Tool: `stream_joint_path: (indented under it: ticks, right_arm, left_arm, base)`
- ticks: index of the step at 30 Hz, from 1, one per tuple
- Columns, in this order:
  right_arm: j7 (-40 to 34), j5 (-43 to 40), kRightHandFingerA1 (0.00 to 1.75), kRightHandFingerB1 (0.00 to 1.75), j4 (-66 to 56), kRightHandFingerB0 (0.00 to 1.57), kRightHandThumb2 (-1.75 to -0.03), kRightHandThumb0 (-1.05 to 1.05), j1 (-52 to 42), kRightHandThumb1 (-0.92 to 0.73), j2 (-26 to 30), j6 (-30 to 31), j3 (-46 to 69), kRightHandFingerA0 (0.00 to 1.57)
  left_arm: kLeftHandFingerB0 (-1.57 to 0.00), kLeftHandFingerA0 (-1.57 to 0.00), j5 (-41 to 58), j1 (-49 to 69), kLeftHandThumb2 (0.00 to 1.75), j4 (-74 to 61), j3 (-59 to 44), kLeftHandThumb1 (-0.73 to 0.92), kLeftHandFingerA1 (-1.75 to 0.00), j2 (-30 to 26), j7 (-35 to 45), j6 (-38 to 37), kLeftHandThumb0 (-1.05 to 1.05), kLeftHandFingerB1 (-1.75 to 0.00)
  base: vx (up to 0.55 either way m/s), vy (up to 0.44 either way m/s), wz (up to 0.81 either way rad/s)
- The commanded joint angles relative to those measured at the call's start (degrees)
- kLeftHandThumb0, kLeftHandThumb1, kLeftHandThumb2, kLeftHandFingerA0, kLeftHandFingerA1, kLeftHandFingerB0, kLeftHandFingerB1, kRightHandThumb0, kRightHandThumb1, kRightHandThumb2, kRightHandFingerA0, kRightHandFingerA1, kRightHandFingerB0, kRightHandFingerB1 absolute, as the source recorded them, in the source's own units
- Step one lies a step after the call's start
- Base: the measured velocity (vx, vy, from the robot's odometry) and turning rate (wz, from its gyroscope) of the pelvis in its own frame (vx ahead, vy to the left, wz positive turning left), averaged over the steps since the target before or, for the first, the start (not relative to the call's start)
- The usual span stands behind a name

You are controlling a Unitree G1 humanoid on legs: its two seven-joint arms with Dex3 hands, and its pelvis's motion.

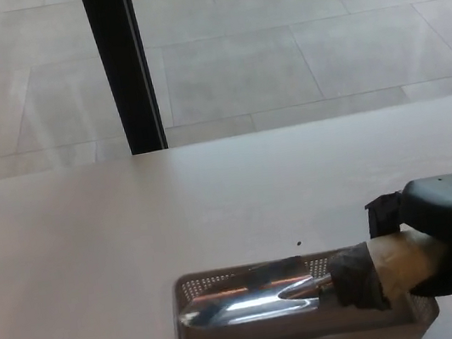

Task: A garden tool is kept on the righthand side and a container is kept on the lefthand side on a desk infront of the robot. the robot uses its right hand to pick up the garden tool and makes a scooping motion inside the container

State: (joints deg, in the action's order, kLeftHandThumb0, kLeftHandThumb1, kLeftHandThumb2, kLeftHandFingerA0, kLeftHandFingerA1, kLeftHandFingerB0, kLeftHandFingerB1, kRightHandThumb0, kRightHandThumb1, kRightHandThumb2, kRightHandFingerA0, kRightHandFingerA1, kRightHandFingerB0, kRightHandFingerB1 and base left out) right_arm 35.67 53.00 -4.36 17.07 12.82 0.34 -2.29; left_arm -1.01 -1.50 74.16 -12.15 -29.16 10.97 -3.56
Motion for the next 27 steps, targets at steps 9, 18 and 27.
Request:
stream_joint_path:
  ticks: [9, 18, 27]
  right_arm:
    - [3.0, -42.7, 1.75, 1.55, 5.0, 0.77, -1.21, -0.09, 19.2, -0.55, -1.0, 20.4, 32.5, 0.93]
    - [-1.9, -38.1, 1.75, 1.61, 10.2, 0.76, -1.26, -0.07, 22.5, -0.5, 1.9, 19.9, 35.4, 0.91]
    - [-13.7, -30.1, 1.48, 1.27, 22.0, 0.97, -1.2, -0.11, 22.9, -0.48, 4.0, 16.5, 36.4, 1.24]
  left_arm:
    - [-0.57, -0.61, 0.9, 3.1, 0.59, -0.6, -0.7, 0.63, -0.67, -0.7, 0.2, -0.5, -0.47, -0.5]
    - [-0.6, -0.67, 0.8, 2.9, 0.59, 1.0, -1.0, 0.64, -0.7, -0.5, -1.0, 0.1, -0.43, -0.49]
    - [-0.62, -0.67, 0.1, 3.3, 0.6, 0.5, -0.1, 0.65, -0.73, -0.5, -1.1, -0.1, -0.45, -0.51]
  base:
    - [0.0, 0.0, 0.0]
    - [0.0, 0.0, 0.0]
    - [0.0, 0.0, 0.0]
